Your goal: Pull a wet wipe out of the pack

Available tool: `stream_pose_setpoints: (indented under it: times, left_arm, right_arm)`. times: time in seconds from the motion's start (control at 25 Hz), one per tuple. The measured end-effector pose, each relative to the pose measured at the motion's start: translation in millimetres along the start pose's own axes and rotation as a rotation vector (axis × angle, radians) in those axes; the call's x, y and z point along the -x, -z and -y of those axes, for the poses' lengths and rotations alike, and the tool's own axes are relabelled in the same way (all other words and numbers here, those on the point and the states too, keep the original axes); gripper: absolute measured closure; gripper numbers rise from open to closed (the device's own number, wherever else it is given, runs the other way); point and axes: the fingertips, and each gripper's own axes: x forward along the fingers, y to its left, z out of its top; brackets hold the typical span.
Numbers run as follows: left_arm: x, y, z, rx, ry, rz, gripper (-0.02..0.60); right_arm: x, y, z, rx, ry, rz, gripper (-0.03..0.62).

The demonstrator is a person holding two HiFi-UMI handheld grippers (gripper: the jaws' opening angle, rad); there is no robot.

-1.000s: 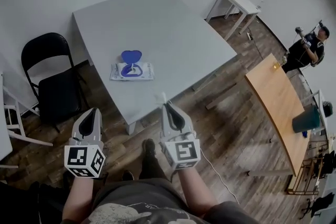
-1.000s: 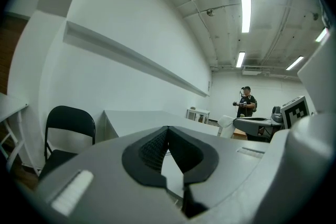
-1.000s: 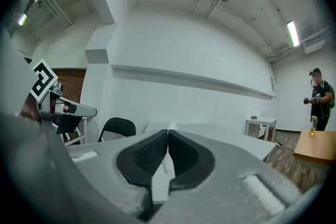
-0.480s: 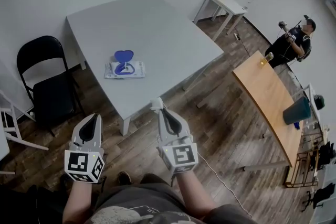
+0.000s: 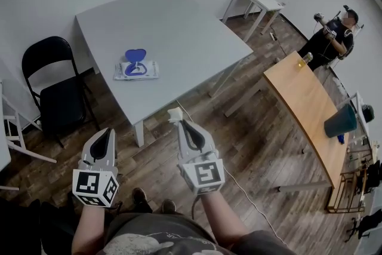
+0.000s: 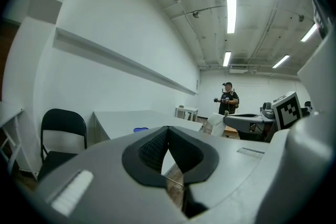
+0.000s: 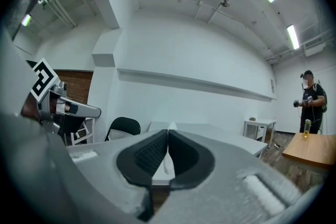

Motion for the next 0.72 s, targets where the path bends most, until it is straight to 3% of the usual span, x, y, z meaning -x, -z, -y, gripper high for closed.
stream_pose_setpoints:
  times: [0.72]
  left_arm:
    - [25, 7, 59, -0.031, -0.046, 0.003, 0.563]
  right_arm:
    - [49, 11, 11, -0.012, -0.061, -0.004, 0.595]
